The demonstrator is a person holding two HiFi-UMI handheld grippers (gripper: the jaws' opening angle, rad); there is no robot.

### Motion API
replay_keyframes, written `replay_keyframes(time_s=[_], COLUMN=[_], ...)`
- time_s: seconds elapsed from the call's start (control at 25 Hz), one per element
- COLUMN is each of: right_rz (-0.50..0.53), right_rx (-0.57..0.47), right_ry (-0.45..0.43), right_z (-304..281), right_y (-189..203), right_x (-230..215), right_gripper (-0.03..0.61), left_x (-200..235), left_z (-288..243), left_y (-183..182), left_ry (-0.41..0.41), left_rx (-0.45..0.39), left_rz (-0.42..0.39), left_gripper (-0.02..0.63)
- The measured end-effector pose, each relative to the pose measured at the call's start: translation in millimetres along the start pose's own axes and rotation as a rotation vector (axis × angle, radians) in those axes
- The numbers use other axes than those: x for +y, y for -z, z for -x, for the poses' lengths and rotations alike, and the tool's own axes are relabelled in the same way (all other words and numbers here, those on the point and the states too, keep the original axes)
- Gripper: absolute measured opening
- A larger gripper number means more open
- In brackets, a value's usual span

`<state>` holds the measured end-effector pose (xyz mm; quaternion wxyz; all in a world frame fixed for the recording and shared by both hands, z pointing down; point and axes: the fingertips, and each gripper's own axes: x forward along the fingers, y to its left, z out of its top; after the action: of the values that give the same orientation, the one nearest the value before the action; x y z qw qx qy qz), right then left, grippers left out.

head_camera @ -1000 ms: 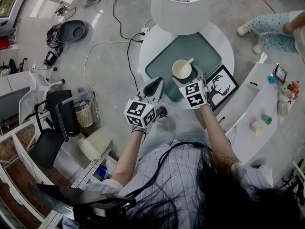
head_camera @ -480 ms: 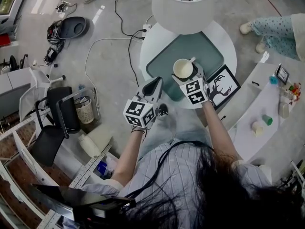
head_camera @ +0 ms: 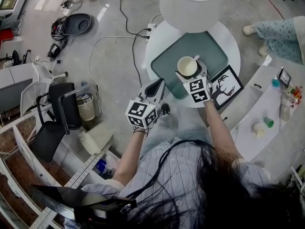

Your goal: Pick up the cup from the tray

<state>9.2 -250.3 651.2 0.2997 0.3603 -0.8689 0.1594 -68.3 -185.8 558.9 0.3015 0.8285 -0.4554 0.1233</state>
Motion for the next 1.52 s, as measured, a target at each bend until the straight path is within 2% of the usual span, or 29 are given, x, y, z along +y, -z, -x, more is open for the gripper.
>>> replay_keyframes(time_s=[0.2,0.48,0.8,1.16,1.52], right_rz=[0.007,-0.034,-0.081,-0.192,-0.221], right_rx=[-0.048,-0.116,-0.144,-0.184,-0.210], right_ry=[0.007,0.008,0.053,0.099,0.177], right_z=[12.4,42.5,79.7,121.3,164.8], right_y=[-20.5,-49.3,-50.5,-39.8,-27.8], right_x=[9.2,34.4,65.8,123.9,166.6], right_gripper=[0.407,0.407,0.407,0.407,0.407], left_x=[-0.3,-14.4,-31.4,-47.5,-55.4], left_z=[11.4,37.3,71.9,137.1,187.2], left_y=[-0.8,-12.7,-14.0,17.3,54.9], left_ry=[0.000,0.030,0.091,0.172,0.223], left_rx=[-0.023,-0.075,-0.102,-0.100,-0.089], left_rz=[-0.012,-0.035,-0.099,-0.126,-0.105], left_gripper=[0.014,0.014,0.014,0.014,0.014])
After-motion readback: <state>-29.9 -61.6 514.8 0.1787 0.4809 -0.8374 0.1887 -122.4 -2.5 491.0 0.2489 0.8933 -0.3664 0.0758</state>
